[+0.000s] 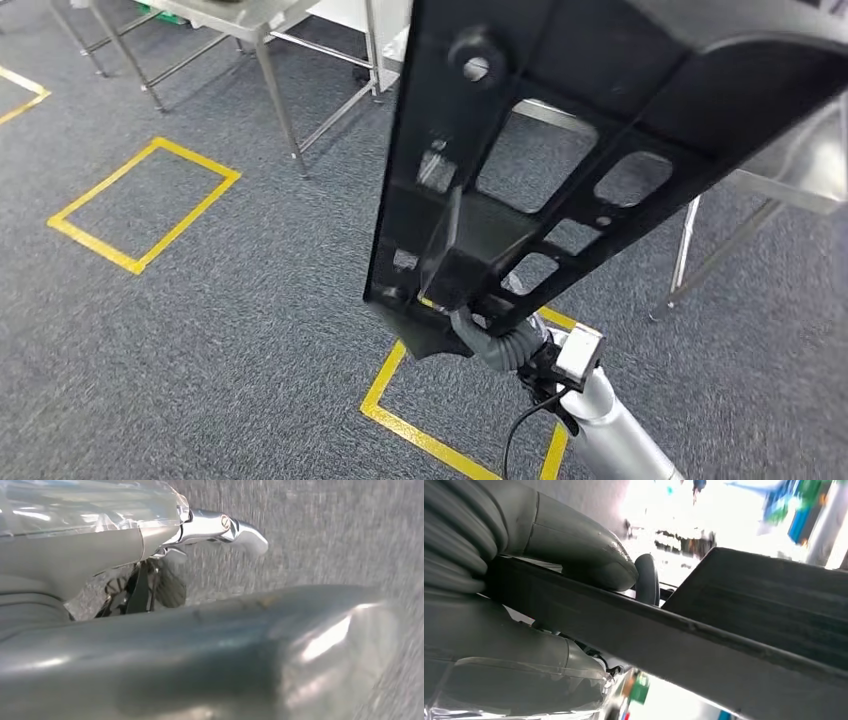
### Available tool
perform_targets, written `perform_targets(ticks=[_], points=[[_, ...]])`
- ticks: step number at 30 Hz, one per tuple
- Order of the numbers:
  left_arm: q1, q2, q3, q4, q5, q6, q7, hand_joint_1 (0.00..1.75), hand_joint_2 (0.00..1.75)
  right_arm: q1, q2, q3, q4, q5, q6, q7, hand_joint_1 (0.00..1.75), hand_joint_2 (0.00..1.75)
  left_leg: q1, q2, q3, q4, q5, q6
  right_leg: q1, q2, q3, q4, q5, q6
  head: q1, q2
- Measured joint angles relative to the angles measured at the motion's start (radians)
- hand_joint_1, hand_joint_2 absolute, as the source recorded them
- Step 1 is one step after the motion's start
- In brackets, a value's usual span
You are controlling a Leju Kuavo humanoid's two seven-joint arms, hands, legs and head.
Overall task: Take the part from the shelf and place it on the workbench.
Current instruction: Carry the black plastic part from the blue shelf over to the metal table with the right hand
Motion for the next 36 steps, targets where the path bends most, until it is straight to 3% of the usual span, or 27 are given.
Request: perform_targets(ticks=[2, 3, 4, 6, 8, 10, 14, 15, 16, 18, 19, 20, 21, 22, 24, 26, 28, 30, 32, 33, 34, 35, 36], points=[[0.003, -0.001, 0.001, 0.0, -0.001, 0.0, 0.001, 0.0, 0.0, 0.012, 0.0, -0.01, 0.003, 0.0, 0.0, 0.0, 1.75, 1.75, 0.0, -0.019, -0.066, 0.132, -0.049, -0.002, 0.002, 0.026, 0.001, 0.001, -0.001, -0.003, 0.0, 0.0], [0.003, -0.001, 0.001, 0.001, -0.002, 0.0, 0.002, 0.0, 0.0, 0.019, 0.0, -0.013, 0.004, 0.0, 0.0, 0.0, 1.75, 1.75, 0.0, -0.021, -0.084, 0.159, -0.047, -0.001, 0.002, 0.04, 0.002, 0.002, -0.002, -0.004, 0.0, 0.0], [0.003, -0.001, 0.001, 0.001, -0.001, 0.0, 0.002, 0.0, 0.0, 0.024, 0.0, -0.016, 0.006, 0.0, 0.0, 0.0, 1.75, 1.75, 0.0, -0.023, -0.084, 0.147, -0.025, 0.001, 0.003, 0.055, 0.003, 0.003, -0.003, -0.003, 0.0, 0.0], [0.002, -0.001, 0.001, 0.001, 0.0, 0.001, 0.002, 0.0, 0.0, 0.029, 0.0, -0.02, 0.007, 0.0, 0.001, 0.0, 1.75, 1.75, 0.001, -0.045, -0.037, 0.02, 0.055, 0.009, 0.002, 0.082, 0.008, 0.006, -0.006, 0.0, 0.0, 0.0], [0.002, 0.0, 0.002, 0.001, -0.001, 0.0, 0.003, 0.0, 0.0, 0.029, 0.0, -0.023, 0.007, 0.0, 0.001, -0.001, 1.75, 1.75, 0.001, -0.081, 0.012, -0.095, 0.101, 0.018, 0.002, 0.105, 0.007, 0.011, -0.01, 0.009, 0.0, 0.0], [0.0, -0.001, 0.003, 0.001, -0.007, 0.0, 0.004, 0.0, 0.0, 0.031, 0.0, -0.026, 0.007, 0.0, 0.001, -0.002, 1.75, 1.75, -0.001, -0.092, 0.024, -0.122, 0.101, 0.022, -0.001, 0.12, 0.001, 0.014, -0.009, 0.019, 0.0, 0.0], [-0.002, -0.001, 0.003, 0.001, -0.011, 0.0, 0.004, 0.0, 0.0, 0.034, 0.0, -0.029, 0.007, 0.0, 0.001, -0.002, 1.75, 1.75, -0.002, -0.082, 0.026, -0.124, 0.102, 0.027, -0.003, 0.131, -0.002, 0.011, -0.007, 0.028, 0.0, 0.0], [-0.003, -0.001, 0.003, 0.001, -0.01, 0.0, 0.004, 0.0, 0.0, 0.035, 0.0, -0.032, 0.007, 0.0, 0.001, -0.002, 1.75, 1.75, 0.0, -0.072, 0.029, -0.13, 0.104, 0.034, -0.002, 0.114, -0.006, 0.02, -0.014, 0.034, 0.0, 0.0], [-0.003, -0.002, 0.003, 0.001, -0.01, 0.0, 0.004, 0.0, 0.0, 0.037, 0.0, -0.036, 0.007, 0.0, 0.001, -0.002, 1.75, 1.75, 0.001, -0.056, 0.032, -0.136, 0.106, 0.042, -0.002, 0.087, -0.033, 0.075, -0.044, 0.042, 0.0, 0.0], [-0.002, -0.003, 0.003, 0.001, -0.01, 0.0, 0.004, 0.0, 0.0, 0.04, 0.0, -0.042, 0.007, 0.001, 0.001, -0.003, 1.75, 1.75, 0.002, -0.018, 0.037, -0.144, 0.107, 0.054, -0.005, 0.026, -0.108, 0.227, -0.115, 0.057, 0.0, 0.0], [-0.001, -0.003, 0.003, 0.001, -0.01, 0.0, 0.004, 0.0, 0.0, 0.042, 0.0, -0.042, 0.007, 0.001, 0.001, -0.003, 1.75, 1.75, 0.001, -0.002, 0.037, -0.144, 0.106, 0.054, -0.009, 0.014, -0.141, 0.288, -0.134, 0.063, 0.0, 0.0], [-0.001, -0.003, 0.003, 0.001, -0.01, 0.0, 0.004, 0.0, 0.0, 0.043, 0.0, -0.042, 0.007, 0.001, 0.001, -0.003, 1.75, 1.75, 0.001, 0.008, 0.039, -0.144, 0.104, 0.053, -0.012, 0.011, -0.14, 0.286, -0.12, 0.065, 0.0, 0.0], [-0.002, -0.003, 0.003, 0.001, -0.01, 0.0, 0.005, 0.0, 0.0, 0.044, 0.0, -0.042, 0.007, 0.001, 0.001, -0.003, 1.75, 1.75, 0.001, 0.019, 0.041, -0.144, 0.102, 0.051, -0.013, 0.005, -0.118, 0.243, -0.091, 0.066, 0.0, 0.0], [-0.002, -0.004, 0.003, 0.001, -0.01, 0.0, 0.005, 0.0, 0.0, 0.044, -0.001, -0.043, 0.007, 0.001, 0.001, -0.003, 1.75, 1.75, 0.001, 0.028, 0.044, -0.143, 0.1, 0.048, -0.014, -0.009, -0.08, 0.171, -0.054, 0.064, 0.0, 0.0], [-0.002, -0.006, 0.004, 0.001, -0.01, 0.001, 0.005, 0.0, 0.0, 0.044, -0.001, -0.047, 0.007, 0.004, 0.001, -0.003, 1.75, 1.75, -0.004, 0.044, 0.051, -0.141, 0.093, 0.038, -0.007, -0.045, -0.014, 0.043, -0.01, 0.054, 0.0, 0.0], [-0.003, -0.006, 0.004, 0.001, -0.01, 0.0, 0.007, 0.0, 0.0, 0.051, 0.0, -0.053, 0.005, 0.011, 0.002, -0.003, 1.75, 1.75, -0.009, 0.06, 0.055, -0.139, 0.087, 0.027, 0.001, -0.052, 0.001, 0.006, -0.006, 0.041, 0.0, 0.0], [-0.007, -0.006, 0.003, 0.001, -0.01, -0.002, 0.011, 0.0, 0.0, 0.069, 0.0, -0.065, -0.004, 0.021, 0.001, -0.002, 1.75, 1.75, -0.007, 0.068, 0.059, -0.138, 0.081, 0.015, 0.0, -0.032, 0.0, 0.004, -0.004, 0.028, 0.0, 0.0], [-0.01, -0.005, 0.003, 0.001, -0.009, -0.005, 0.015, 0.0, 0.0, 0.09, 0.0, -0.077, -0.024, 0.031, -0.001, 0.0, 1.75, 1.75, -0.003, 0.036, 0.043, -0.092, 0.047, 0.006, -0.005, -0.013, 0.003, -0.001, -0.001, 0.015, 0.0, 0.0], [-0.008, -0.004, 0.003, 0.001, -0.011, -0.006, 0.018, 0.0, 0.0, 0.107, 0.001, -0.084, -0.042, 0.038, 0.0, 0.003, 1.75, 1.75, -0.001, -0.007, -0.012, 0.03, -0.018, 0.001, -0.007, 0.008, 0.004, -0.002, 0.0, 0.007, 0.0, 0.0], [-0.007, -0.004, 0.003, 0.001, -0.012, -0.006, 0.02, 0.0, 0.0, 0.115, 0.002, -0.086, -0.048, 0.042, 0.0, 0.004, 1.75, 1.75, -0.001, -0.016, -0.044, 0.097, -0.044, 0.0, -0.005, 0.019, 0.004, -0.002, 0.0, 0.006, 0.0, 0.0], [-0.007, -0.004, 0.003, 0.001, -0.013, -0.006, 0.02, 0.0, 0.0, 0.123, 0.002, -0.088, -0.053, 0.045, 0.0, 0.005, 1.75, 1.75, -0.001, -0.02, -0.068, 0.142, -0.053, -0.001, -0.004, 0.032, 0.004, -0.001, 0.0, 0.005, 0.0, 0.0], [-0.007, -0.004, 0.003, 0.001, -0.013, -0.006, 0.021, 0.0, 0.0, 0.131, 0.002, -0.089, -0.057, 0.049, 0.001, 0.006, 1.75, 1.75, -0.001, -0.022, -0.077, 0.152, -0.042, 0.0, -0.004, 0.046, 0.005, 0.0, -0.001, 0.005, 0.0, 0.0], [-0.007, -0.004, 0.003, 0.001, -0.013, -0.006, 0.021, 0.0, 0.0, 0.136, 0.002, -0.089, -0.062, 0.052, 0.001, 0.007, 1.75, 1.75, -0.001, -0.024, -0.066, 0.119, -0.011, 0.002, -0.003, 0.06, 0.006, 0.002, -0.002, 0.006, 0.0, 0.0]])
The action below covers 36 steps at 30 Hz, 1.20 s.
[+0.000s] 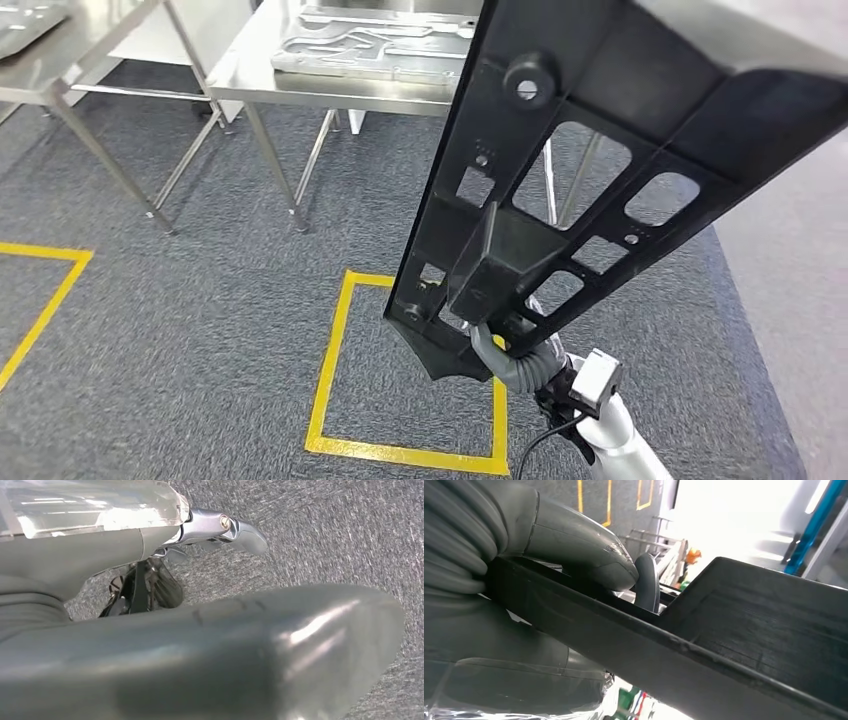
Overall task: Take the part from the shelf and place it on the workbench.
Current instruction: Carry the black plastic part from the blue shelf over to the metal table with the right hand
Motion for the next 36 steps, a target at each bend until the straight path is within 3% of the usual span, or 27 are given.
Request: perform_targets(ticks=[2, 3, 5, 7, 9, 11, 13, 14, 15, 18, 20, 24, 25, 27, 28, 29, 30, 31, 32, 33, 34, 36], points=[[-0.001, 0.001, 0.0, 0.0, 0.001, 0.0, 0.001, 0.0, 0.0, 0.004, 0.0, -0.001, -0.009, 0.003, 0.0, 0.0, 1.75, 1.75, 0.0, -0.025, 0.055, -0.133, 0.074, 0.009, 0.0, 0.026, 0.002, 0.004, -0.003, 0.005, 0.0, 0.0], [-0.002, 0.001, 0.0, 0.0, 0.002, 0.0, 0.001, 0.0, 0.0, 0.005, 0.0, -0.001, -0.013, 0.005, 0.0, 0.001, 1.75, 1.75, 0.001, -0.041, 0.078, -0.191, 0.095, 0.013, 0.001, 0.037, 0.001, 0.007, -0.004, 0.009, 0.0, 0.0], [-0.005, 0.002, 0.0, 0.0, -0.004, 0.0, 0.006, 0.0, 0.0, 0.008, 0.0, -0.002, -0.019, 0.012, 0.002, 0.004, 1.75, 1.75, -0.001, -0.06, 0.097, -0.238, 0.102, 0.022, -0.001, 0.053, -0.004, 0.01, -0.004, 0.02, 0.0, 0.0], [-0.011, 0.001, 0.0, 0.0, -0.01, 0.0, 0.016, 0.0, 0.0, 0.015, 0.001, -0.006, -0.029, 0.023, 0.006, 0.01, 1.75, 1.75, -0.001, -0.05, 0.1, -0.245, 0.106, 0.033, -0.003, 0.061, -0.007, 0.008, -0.002, 0.034, 0.0, 0.0], [-0.014, -0.001, 0.0, 0.0, -0.009, -0.005, 0.026, 0.0, 0.0, 0.022, 0.001, -0.01, -0.042, 0.03, 0.013, 0.014, 1.75, 1.75, 0.003, -0.038, 0.104, -0.254, 0.114, 0.046, -0.001, 0.028, -0.02, 0.038, -0.024, 0.044, 0.0, 0.0], [-0.012, -0.001, 0.0, 0.0, -0.009, -0.016, 0.035, 0.0, 0.0, 0.024, 0.001, -0.013, -0.052, 0.035, 0.019, 0.014, 1.75, 1.75, 0.003, -0.026, 0.105, -0.258, 0.116, 0.053, -0.002, -0.023, -0.069, 0.144, -0.084, 0.051, 0.0, 0.0], [-0.01, -0.001, 0.0, 0.0, -0.009, -0.027, 0.043, 0.0, 0.0, 0.026, 0.001, -0.013, -0.057, 0.039, 0.027, 0.014, 1.75, 1.75, 0.0, -0.015, 0.104, -0.258, 0.115, 0.055, -0.005, -0.044, -0.128, 0.265, -0.131, 0.057, 0.0, 0.0], [-0.009, -0.001, 0.0, 0.0, -0.009, -0.03, 0.046, 0.0, 0.0, 0.027, 0.001, -0.013, -0.059, 0.04, 0.031, 0.014, 1.75, 1.75, 0.0, -0.01, 0.104, -0.257, 0.115, 0.055, -0.006, -0.047, -0.138, 0.286, -0.13, 0.058, 0.0, 0.0], [-0.01, -0.001, 0.0, 0.0, -0.009, -0.033, 0.047, 0.0, 0.0, 0.028, 0.001, -0.014, -0.06, 0.04, 0.035, 0.013, 1.75, 1.75, 0.0, -0.007, 0.105, -0.257, 0.114, 0.054, -0.007, -0.048, -0.129, 0.267, -0.11, 0.058, 0.0, 0.0], [-0.011, -0.001, 0.0, 0.0, -0.009, -0.036, 0.045, 0.0, 0.0, 0.026, 0.002, -0.022, -0.072, 0.04, 0.047, 0.009, 1.75, 1.75, -0.002, -0.002, 0.108, -0.255, 0.108, 0.045, -0.004, -0.054, -0.025, 0.07, -0.024, 0.047, 0.0, 0.0], [-0.011, 0.0, -0.001, 0.0, -0.009, -0.036, 0.044, 0.0, 0.0, 0.025, 0.005, -0.025, -0.082, 0.04, 0.053, 0.006, 1.75, 1.75, -0.006, 0.0, 0.11, -0.254, 0.102, 0.034, 0.002, -0.056, 0.007, 0.004, -0.013, 0.036, 0.0, 0.0], [-0.012, 0.004, -0.004, 0.0, -0.008, -0.038, 0.041, 0.0, 0.0, 0.033, 0.009, -0.026, -0.102, 0.042, 0.052, -0.002, 1.75, 1.75, -0.005, 0.002, 0.109, -0.233, 0.082, 0.012, 0.0, -0.051, 0.02, -0.008, -0.019, 0.01, 0.0, 0.0], [-0.012, 0.005, -0.004, 0.0, -0.008, -0.038, 0.04, 0.0, 0.0, 0.035, 0.01, -0.027, -0.106, 0.044, 0.052, -0.004, 1.75, 1.75, -0.004, 0.002, 0.09, -0.191, 0.061, 0.009, -0.002, -0.051, 0.027, -0.011, -0.02, 0.004, 0.0, 0.0], [-0.011, 0.006, -0.005, 0.0, -0.009, -0.039, 0.04, 0.0, 0.0, 0.044, 0.014, -0.027, -0.111, 0.048, 0.051, -0.008, 1.75, 1.75, -0.003, 0.001, 0.02, -0.058, 0.007, 0.005, 0.0, -0.051, 0.037, -0.012, -0.029, -0.004, 0.0, 0.0], [-0.01, 0.006, -0.006, 0.0, -0.009, -0.039, 0.04, 0.0, 0.0, 0.05, 0.014, -0.027, -0.111, 0.05, 0.05, -0.011, 1.75, 1.75, -0.003, 0.001, -0.017, 0.005, -0.011, 0.004, 0.001, -0.05, 0.042, -0.012, -0.034, -0.006, 0.0, 0.0], [-0.01, 0.006, -0.006, 0.0, -0.01, -0.039, 0.04, 0.0, 0.0, 0.056, 0.015, -0.027, -0.112, 0.052, 0.05, -0.013, 1.75, 1.75, -0.003, 0.001, -0.041, 0.037, -0.008, 0.003, 0.002, -0.048, 0.049, -0.012, -0.042, -0.006, 0.0, 0.0], [-0.008, 0.007, -0.006, 0.0, -0.009, -0.039, 0.04, 0.0, 0.0, 0.06, 0.015, -0.027, -0.112, 0.054, 0.05, -0.016, 1.75, 1.75, -0.003, 0.001, -0.047, 0.031, 0.016, 0.004, 0.003, -0.046, 0.058, -0.012, -0.05, -0.005, 0.0, 0.0], [-0.007, 0.008, -0.006, 0.0, -0.008, -0.039, 0.04, 0.0, 0.0, 0.062, 0.016, -0.027, -0.112, 0.054, 0.05, -0.017, 1.75, 1.75, -0.003, 0.001, -0.034, -0.015, 0.057, 0.006, 0.003, -0.043, 0.071, -0.012, -0.06, -0.004, 0.0, 0.0], [-0.006, 0.01, -0.006, 0.0, -0.008, -0.04, 0.039, 0.0, 0.0, 0.063, 0.017, -0.027, -0.112, 0.055, 0.05, -0.019, 1.75, 1.75, -0.003, 0.001, -0.009, -0.085, 0.102, 0.01, 0.003, -0.041, 0.083, -0.012, -0.07, -0.002, 0.0, 0.0], [-0.005, 0.011, -0.006, 0.0, -0.008, -0.04, 0.038, 0.0, 0.0, 0.063, 0.018, -0.028, -0.112, 0.054, 0.05, -0.02, 1.75, 1.75, -0.006, 0.001, 0.019, -0.149, 0.13, 0.015, 0.005, -0.04, 0.094, -0.012, -0.08, 0.003, 0.0, 0.0], [-0.005, 0.012, -0.007, 0.0, -0.008, -0.041, 0.037, 0.0, 0.0, 0.063, 0.019, -0.029, -0.112, 0.054, 0.051, -0.022, 1.75, 1.75, -0.008, 0.001, 0.042, -0.198, 0.142, 0.022, 0.005, -0.038, 0.102, -0.013, -0.089, 0.008, 0.0, 0.0], [-0.006, 0.015, -0.007, 0.0, -0.009, -0.044, 0.035, 0.0, 0.0, 0.064, 0.019, -0.034, -0.111, 0.053, 0.052, -0.025, 1.75, 1.75, -0.015, 0.001, 0.064, -0.231, 0.124, 0.036, 0.006, -0.037, 0.114, -0.013, -0.097, 0.022, 0.0, 0.0]])
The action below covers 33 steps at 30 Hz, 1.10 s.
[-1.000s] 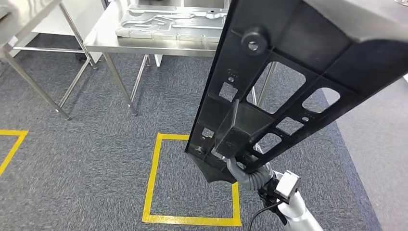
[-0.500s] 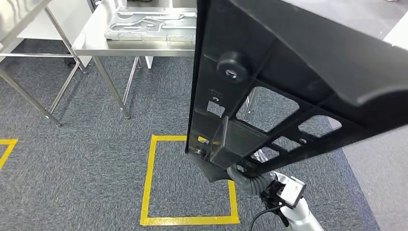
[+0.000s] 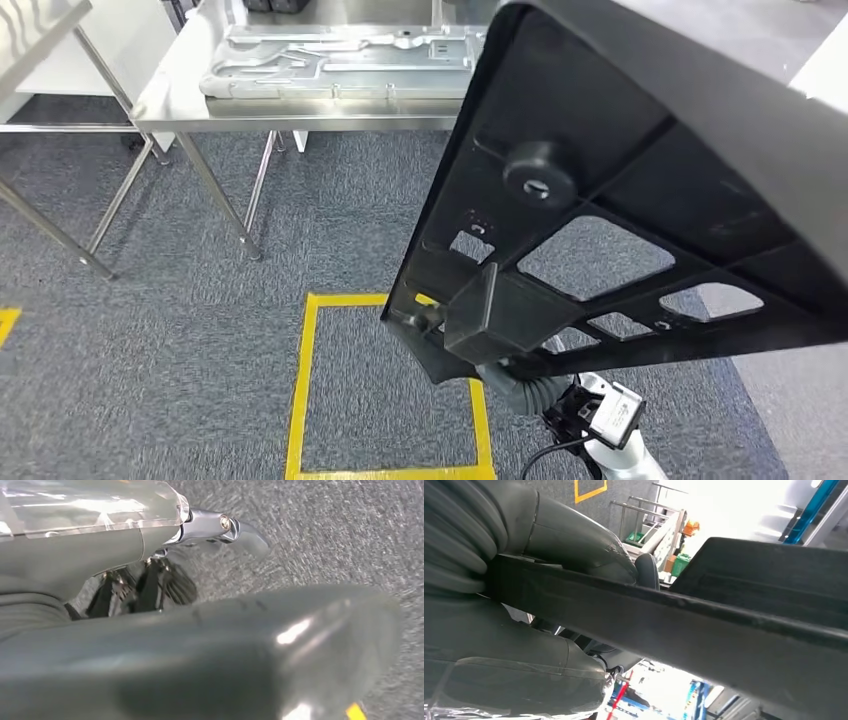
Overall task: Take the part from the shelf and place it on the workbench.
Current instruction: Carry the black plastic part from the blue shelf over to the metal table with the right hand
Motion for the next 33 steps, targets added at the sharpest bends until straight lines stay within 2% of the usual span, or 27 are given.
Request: perform_targets(ticks=[2, 3, 5, 7, 8, 9, 10, 11, 12, 13, 14, 15, 16, 17, 18, 19, 20, 21, 22, 24, 25, 26, 28, 29, 30, 32, 33], points=[[0.0, 0.002, -0.001, 0.0, 0.001, -0.002, -0.002, 0.0, 0.0, 0.001, 0.0, -0.007, 0.0, -0.002, 0.0, -0.007, 1.75, 1.75, 0.002, -0.002, 0.022, -0.013, -0.013, 0.014, -0.002, -0.001, -0.001, 0.031, 0.01, 0.013, 0.0, 0.0], [0.0, 0.003, -0.001, 0.0, 0.002, -0.003, -0.003, 0.0, 0.0, 0.001, 0.0, -0.011, 0.0, -0.003, 0.0, -0.011, 1.75, 1.75, 0.004, -0.002, 0.038, -0.02, -0.02, 0.02, -0.003, -0.003, -0.02, 0.071, 0.021, 0.019, 0.0, 0.0], [-0.001, 0.004, -0.002, 0.0, 0.005, -0.005, -0.005, 0.0, 0.0, 0.001, 0.0, -0.019, 0.0, -0.005, 0.0, -0.019, 1.75, 1.75, 0.007, -0.002, 0.073, -0.031, -0.038, 0.028, -0.006, -0.007, -0.102, 0.185, 0.026, 0.027, 0.0, 0.0], [-0.001, 0.005, -0.003, 0.0, 0.005, -0.005, -0.006, 0.0, 0.0, 0.003, 0.0, -0.023, 0.002, -0.006, 0.0, -0.023, 1.75, 1.75, 0.007, -0.004, 0.104, -0.035, -0.063, 0.03, -0.009, -0.009, -0.205, 0.28, -0.016, 0.033, 0.0, 0.0], [0.0, 0.005, -0.004, 0.0, 0.005, -0.005, -0.006, 0.0, 0.0, 0.004, 0.0, -0.024, 0.004, -0.007, 0.001, -0.025, 1.75, 1.75, 0.008, -0.005, 0.121, -0.035, -0.078, 0.029, -0.01, -0.01, -0.244, 0.296, -0.044, 0.036, 0.0, 0.0], [0.001, 0.006, -0.005, 0.0, 0.005, -0.005, -0.006, 0.0, 0.0, 0.005, 0.0, -0.025, 0.005, -0.007, 0.001, -0.026, 1.75, 1.75, 0.008, -0.007, 0.141, -0.035, -0.093, 0.028, -0.011, -0.011, -0.27, 0.287, -0.062, 0.038, 0.0, 0.0], [0.002, 0.006, -0.006, 0.0, 0.005, -0.005, -0.006, 0.0, 0.0, 0.006, 0.0, -0.026, 0.005, -0.007, 0.001, -0.027, 1.75, 1.75, 0.009, -0.008, 0.162, -0.035, -0.111, 0.026, -0.012, -0.012, -0.282, 0.253, -0.056, 0.037, 0.0, 0.0], [0.003, 0.006, -0.006, 0.0, 0.005, -0.005, -0.005, 0.0, 0.0, 0.007, -0.001, -0.028, 0.006, -0.007, 0.0, -0.028, 1.75, 1.75, 0.01, -0.009, 0.182, -0.036, -0.129, 0.023, -0.011, -0.014, -0.286, 0.201, -0.017, 0.034, 0.0, 0.0], [0.002, 0.005, -0.007, 0.0, 0.005, -0.004, -0.005, 0.0, 0.0, 0.009, -0.001, -0.03, 0.007, -0.007, 0.0, -0.029, 1.75, 1.75, 0.011, -0.009, 0.203, -0.037, -0.147, 0.02, -0.009, -0.018, -0.285, 0.142, 0.061, 0.03, 0.0, 0.0], [0.002, 0.005, -0.007, 0.0, 0.005, -0.004, -0.005, 0.0, 0.0, 0.01, -0.002, -0.031, 0.009, -0.006, -0.001, -0.03, 1.75, 1.75, 0.01, -0.009, 0.22, -0.041, -0.164, 0.015, -0.006, -0.021, -0.282, 0.097, 0.13, 0.025, 0.0, 0.0], [0.001, 0.005, -0.008, 0.0, 0.005, -0.003, -0.004, 0.0, 0.0, 0.013, -0.003, -0.033, 0.011, -0.006, -0.002, -0.031, 1.75, 1.75, 0.01, -0.009, 0.236, -0.052, -0.176, 0.009, -0.003, -0.022, -0.277, 0.069, 0.183, 0.018, 0.0, 0.0], [-0.001, 0.006, -0.009, 0.0, 0.005, -0.002, -0.004, 0.0, 0.0, 0.014, -0.003, -0.035, 0.012, -0.006, -0.002, -0.033, 1.75, 1.75, 0.009, -0.009, 0.254, -0.062, -0.18, 0.002, 0.0, -0.02, -0.27, 0.055, 0.209, 0.011, 0.0, 0.0], [-0.003, 0.006, -0.01, 0.0, 0.008, -0.002, -0.004, 0.0, 0.0, 0.014, -0.004, -0.036, 0.012, -0.006, -0.002, -0.033, 1.75, 1.75, 0.007, -0.008, 0.264, -0.062, -0.168, -0.006, 0.0, -0.017, -0.256, 0.049, 0.196, 0.005, 0.0, 0.0], [-0.005, 0.008, -0.012, 0.0, 0.012, -0.002, -0.004, 0.0, 0.0, 0.015, -0.004, -0.037, 0.011, -0.006, -0.002, -0.034, 1.75, 1.75, 0.007, -0.007, 0.261, -0.035, -0.144, -0.012, -0.001, -0.013, -0.235, 0.037, 0.187, -0.003, 0.0, 0.0], [-0.007, 0.008, -0.013, 0.0, 0.015, -0.002, -0.004, 0.0, 0.0, 0.015, -0.004, -0.038, 0.011, -0.006, -0.003, -0.035, 1.75, 1.75, 0.006, -0.007, 0.24, 0.021, -0.112, -0.016, -0.003, -0.011, -0.21, 0.023, 0.177, -0.011, 0.0, 0.0], [-0.009, 0.009, -0.014, 0.0, 0.019, -0.002, -0.004, 0.0, 0.0, 0.015, -0.005, -0.039, 0.011, -0.007, -0.003, -0.035, 1.75, 1.75, 0.007, -0.008, 0.199, 0.094, -0.087, -0.018, -0.004, -0.01, -0.182, 0.012, 0.166, -0.017, 0.0, 0.0], [-0.01, 0.009, -0.016, 0.0, 0.017, -0.002, -0.004, 0.0, 0.0, 0.015, -0.005, -0.039, 0.012, -0.007, -0.003, -0.035, 1.75, 1.75, 0.009, -0.008, 0.15, 0.166, -0.084, -0.019, -0.004, -0.01, -0.156, 0.001, 0.152, -0.022, 0.0, 0.0], [-0.009, 0.009, -0.016, 0.0, 0.015, -0.002, -0.004, 0.0, 0.0, 0.015, -0.005, -0.039, 0.012, -0.007, -0.002, -0.035, 1.75, 1.75, 0.009, -0.009, 0.101, 0.219, -0.109, -0.02, -0.004, -0.009, -0.132, -0.006, 0.137, -0.025, 0.0, 0.0], [-0.007, 0.009, -0.016, 0.0, 0.013, -0.002, -0.004, 0.0, 0.0, 0.015, -0.005, -0.039, 0.012, -0.007, -0.002, -0.035, 1.75, 1.75, 0.01, -0.009, 0.058, 0.247, -0.157, -0.023, -0.003, -0.007, -0.108, -0.011, 0.121, -0.027, 0.0, 0.0], [-0.002, 0.009, -0.017, 0.0, 0.009, -0.001, -0.004, 0.0, 0.0, 0.016, -0.005, -0.039, 0.013, -0.007, -0.002, -0.035, 1.75, 1.75, 0.01, -0.009, -0.003, 0.238, -0.262, -0.026, -0.003, -0.003, -0.061, -0.015, 0.087, -0.028, 0.0, 0.0], [0.0, 0.009, -0.017, 0.0, 0.01, -0.001, -0.004, 0.0, 0.0, 0.016, -0.005, -0.039, 0.014, -0.007, -0.002, -0.035, 1.75, 1.75, 0.01, -0.009, -0.021, 0.207, -0.281, -0.025, -0.002, -0.001, -0.038, -0.015, 0.07, -0.027, 0.0, 0.0], [0.002, 0.009, -0.017, 0.0, 0.011, -0.001, -0.004, 0.0, 0.0, 0.016, -0.005, -0.039, 0.014, -0.007, -0.002, -0.035, 1.75, 1.75, 0.01, -0.008, -0.029, 0.161, -0.26, -0.022, -0.002, 0.0, -0.017, -0.016, 0.054, -0.026, 0.0, 0.0], [0.006, 0.012, -0.017, 0.0, 0.011, -0.001, -0.004, 0.0, 0.0, 0.016, -0.005, -0.039, 0.014, -0.007, -0.002, -0.035, 1.75, 1.75, 0.006, -0.007, -0.026, 0.059, -0.124, -0.01, 0.0, 0.005, 0.018, -0.015, 0.021, -0.021, 0.0, 0.0], [0.005, 0.014, -0.017, 0.0, 0.011, -0.001, -0.004, 0.0, 0.0, 0.015, -0.005, -0.039, 0.013, -0.006, -0.002, -0.035, 1.75, 1.75, 0.002, -0.007, -0.018, 0.025, -0.067, -0.005, 0.0, 0.008, 0.03, -0.015, 0.002, -0.016, 0.0, 0.0], [0.001, 0.017, -0.018, 0.0, 0.013, -0.001, -0.003, 0.0, 0.0, 0.013, -0.005, -0.039, 0.009, -0.006, -0.002, -0.035, 1.75, 1.75, 0.0, -0.008, -0.01, 0.007, -0.035, 0.001, -0.001, 0.011, 0.043, -0.008, -0.006, -0.01, 0.0, 0.0], [-0.011, 0.023, -0.02, 0.0, 0.024, -0.001, -0.004, 0.0, 0.0, 0.004, -0.005, -0.039, -0.002, -0.006, -0.002, -0.036, 1.75, 1.75, -0.002, -0.01, 0.012, -0.003, -0.031, 0.011, -0.002, 0.012, 0.046, 0.025, 0.0, 0.007, 0.0, 0.0], [-0.017, 0.027, -0.021, -0.001, 0.029, -0.001, -0.004, 0.0, 0.0, 0.0, -0.005, -0.04, -0.007, -0.006, -0.002, -0.037, 1.75, 1.75, 0.0, -0.011, 0.027, -0.008, -0.023, 0.016, -0.003, 0.008, 0.039, 0.062, 0.012, 0.014, 0.0, 0.0]])
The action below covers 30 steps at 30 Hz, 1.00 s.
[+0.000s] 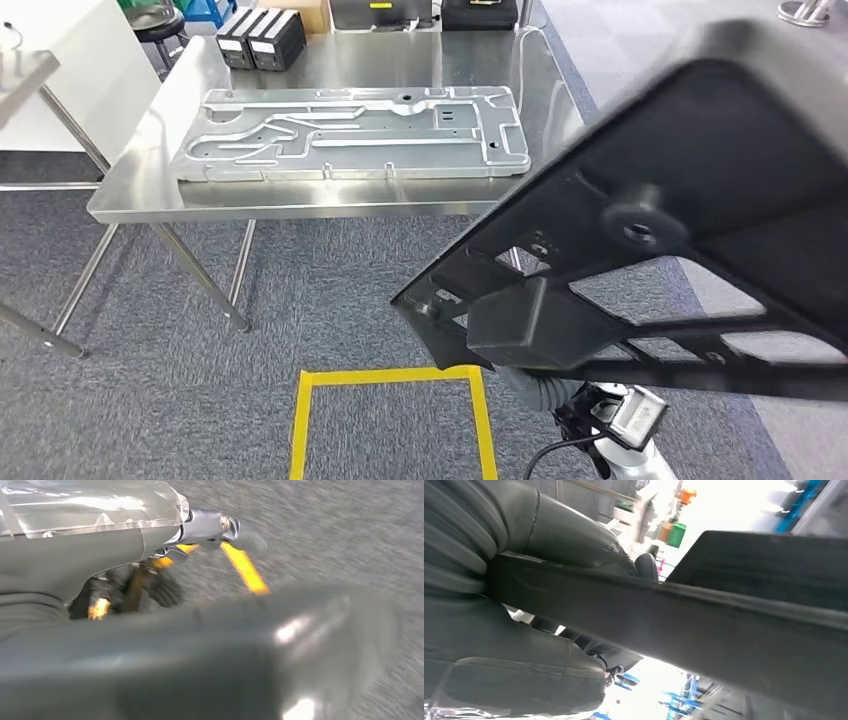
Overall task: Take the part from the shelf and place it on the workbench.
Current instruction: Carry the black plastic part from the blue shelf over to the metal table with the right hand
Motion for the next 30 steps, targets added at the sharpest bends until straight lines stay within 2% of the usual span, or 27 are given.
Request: perform_targets(ticks=[2, 3, 5, 6, 7, 8, 9, 11, 12, 13, 15, 17, 18, 20, 21, 22, 23, 25, 26, 27, 30], points=[[-0.005, 0.006, 0.0, -0.001, 0.004, 0.0, 0.0, 0.0, 0.0, -0.004, 0.0, 0.0, -0.003, 0.0, 0.0, -0.002, 1.75, 1.75, 0.003, 0.001, 0.032, -0.005, 0.007, 0.01, -0.003, -0.01, -0.052, 0.1, 0.001, 0.008, 0.0, 0.0], [-0.004, 0.007, 0.0, -0.001, 0.004, 0.0, 0.0, 0.0, 0.0, -0.002, 0.0, 0.0, -0.002, 0.001, -0.001, -0.003, 1.75, 1.75, 0.004, 0.003, 0.043, -0.007, 0.001, 0.012, -0.005, -0.015, -0.09, 0.154, -0.018, 0.01, 0.0, 0.0], [0.001, 0.005, 0.0, -0.001, 0.004, 0.001, 0.001, 0.0, 0.0, 0.005, 0.0, -0.001, 0.001, 0.003, -0.002, -0.005, 1.75, 1.75, 0.006, 0.002, 0.066, -0.009, -0.019, 0.011, -0.009, -0.018, -0.172, 0.223, -0.092, 0.016, 0.0, 0.0], [0.005, 0.003, 0.0, -0.001, 0.004, 0.002, 0.002, 0.0, 0.0, 0.01, 0.0, -0.001, 0.003, 0.004, -0.002, -0.006, 1.75, 1.75, 0.007, 0.001, 0.078, -0.009, -0.031, 0.008, -0.009, -0.019, -0.203, 0.225, -0.129, 0.02, 0.0, 0.0], [0.009, 0.0, 0.0, -0.001, 0.004, 0.003, 0.004, 0.0, 0.0, 0.014, 0.0, -0.002, 0.004, 0.005, -0.002, -0.006, 1.75, 1.75, 0.009, -0.001, 0.093, -0.009, -0.044, 0.005, -0.01, -0.019, -0.223, 0.205, -0.147, 0.022, 0.0, 0.0], [0.013, -0.003, 0.0, 0.0, 0.005, 0.004, 0.005, 0.0, 0.0, 0.018, 0.0, -0.002, 0.005, 0.006, -0.002, -0.007, 1.75, 1.75, 0.01, -0.002, 0.109, -0.009, -0.058, 0.002, -0.01, -0.02, -0.235, 0.164, -0.133, 0.021, 0.0, 0.0], [0.016, -0.006, 0.0, 0.0, 0.005, 0.004, 0.007, 0.0, 0.0, 0.021, 0.0, -0.003, 0.005, 0.006, -0.002, -0.007, 1.75, 1.75, 0.012, -0.003, 0.125, -0.01, -0.074, -0.001, -0.01, -0.02, -0.242, 0.111, -0.072, 0.018, 0.0, 0.0], [0.017, -0.011, 0.0, 0.001, 0.005, 0.004, 0.009, 0.0, 0.0, 0.026, 0.0, -0.005, 0.007, 0.008, -0.003, -0.006, 1.75, 1.75, 0.011, -0.005, 0.151, -0.009, -0.101, -0.011, -0.003, -0.022, -0.252, 0.03, 0.08, 0.006, 0.001, 0.0], [0.016, -0.013, 0.0, 0.002, 0.002, 0.004, 0.01, 0.0, 0.0, 0.028, 0.001, -0.006, 0.007, 0.009, -0.005, -0.004, 1.75, 1.75, 0.011, -0.005, 0.158, -0.013, -0.11, -0.017, 0.0, -0.023, -0.254, 0.013, 0.13, -0.002, 0.001, 0.0], [0.014, -0.013, 0.0, 0.002, 0.0, 0.004, 0.009, 0.0, 0.0, 0.029, 0.001, -0.007, 0.007, 0.009, -0.008, -0.004, 1.75, 1.75, 0.01, -0.006, 0.161, -0.013, -0.111, -0.024, 0.004, -0.023, -0.254, 0.007, 0.143, -0.009, 0.001, 0.0], [0.012, -0.013, 0.0, 0.002, -0.004, 0.003, 0.008, 0.0, 0.0, 0.029, 0.001, -0.011, 0.003, 0.009, -0.013, -0.003, 1.75, 1.75, 0.011, -0.004, 0.147, 0.019, -0.087, -0.039, 0.003, -0.02, -0.236, -0.009, 0.131, -0.025, 0.002, 0.0], [0.011, -0.014, 0.0, 0.002, -0.005, 0.002, 0.006, 0.0, 0.0, 0.029, 0.0, -0.014, 0.0, 0.009, -0.015, -0.003, 1.75, 1.75, 0.013, -0.003, 0.095, 0.113, -0.068, -0.049, 0.0, -0.018, -0.205, -0.032, 0.12, -0.037, 0.001, 0.0], [0.011, -0.014, 0.0, 0.002, -0.006, 0.001, 0.006, 0.0, 0.0, 0.03, 0.0, -0.014, -0.001, 0.009, -0.016, -0.003, 1.75, 1.75, 0.014, -0.003, 0.056, 0.17, -0.082, -0.051, -0.001, -0.018, -0.189, -0.04, 0.113, -0.041, 0.001, 0.0], [0.011, -0.014, 0.0, 0.002, -0.006, -0.001, 0.006, 0.0, 0.0, 0.032, 0.0, -0.014, -0.003, 0.01, -0.016, -0.002, 1.75, 1.75, 0.014, -0.003, -0.022, 0.254, -0.142, -0.053, 0.0, -0.016, -0.163, -0.047, 0.096, -0.044, 0.001, 0.0], [0.012, -0.014, 0.0, 0.002, -0.006, -0.002, 0.006, 0.0, 0.0, 0.033, 0.001, -0.014, -0.004, 0.012, -0.016, 0.0, 1.75, 1.75, 0.014, -0.003, -0.05, 0.266, -0.166, -0.053, 0.001, -0.015, -0.149, -0.047, 0.085, -0.045, 0.001, 0.0], [0.013, -0.014, 0.0, 0.002, -0.006, -0.003, 0.006, 0.0, 0.0, 0.034, 0.003, -0.014, -0.004, 0.014, -0.016, 0.002, 1.75, 1.75, 0.014, -0.003, -0.065, 0.252, -0.166, -0.051, 0.003, -0.014, -0.135, -0.047, 0.075, -0.045, 0.001, 0.0], [0.014, -0.014, 0.0, 0.002, -0.006, -0.004, 0.006, 0.0, 0.0, 0.034, 0.005, -0.014, -0.004, 0.016, -0.017, 0.004, 1.75, 1.75, 0.014, -0.003, -0.069, 0.212, -0.136, -0.047, 0.004, -0.013, -0.119, -0.047, 0.064, -0.044, 0.001, 0.0], [0.016, -0.014, 0.0, 0.002, -0.006, -0.004, 0.006, 0.0, 0.0, 0.033, 0.009, -0.014, -0.004, 0.019, -0.018, 0.007, 1.75, 1.75, 0.009, -0.002, -0.062, 0.093, -0.018, -0.034, 0.007, -0.012, -0.093, -0.045, 0.044, -0.041, 0.001, 0.0], [0.017, -0.013, 0.001, 0.002, -0.006, -0.004, 0.006, 0.0, 0.0, 0.033, 0.01, -0.014, -0.004, 0.021, -0.017, 0.007, 1.75, 1.75, 0.005, -0.002, -0.06, 0.048, 0.025, -0.03, 0.009, -0.011, -0.087, -0.043, 0.035, -0.038, 0.001, 0.0], [0.018, -0.013, 0.001, 0.002, -0.007, -0.003, 0.006, 0.0, 0.0, 0.034, 0.011, -0.014, -0.004, 0.023, -0.016, 0.008, 1.75, 1.75, 0.002, -0.002, -0.059, 0.022, 0.054, -0.025, 0.01, -0.009, -0.084, -0.04, 0.026, -0.032, 0.001, 0.0], [0.015, -0.015, 0.002, 0.002, -0.008, -0.001, 0.005, 0.0, 0.0, 0.034, 0.015, -0.014, -0.005, 0.028, -0.014, 0.008, 1.75, 1.75, 0.002, -0.003, -0.051, 0.007, 0.064, -0.015, 0.011, -0.008, -0.077, -0.041, 0.009, -0.015, 0.001, 0.0]])
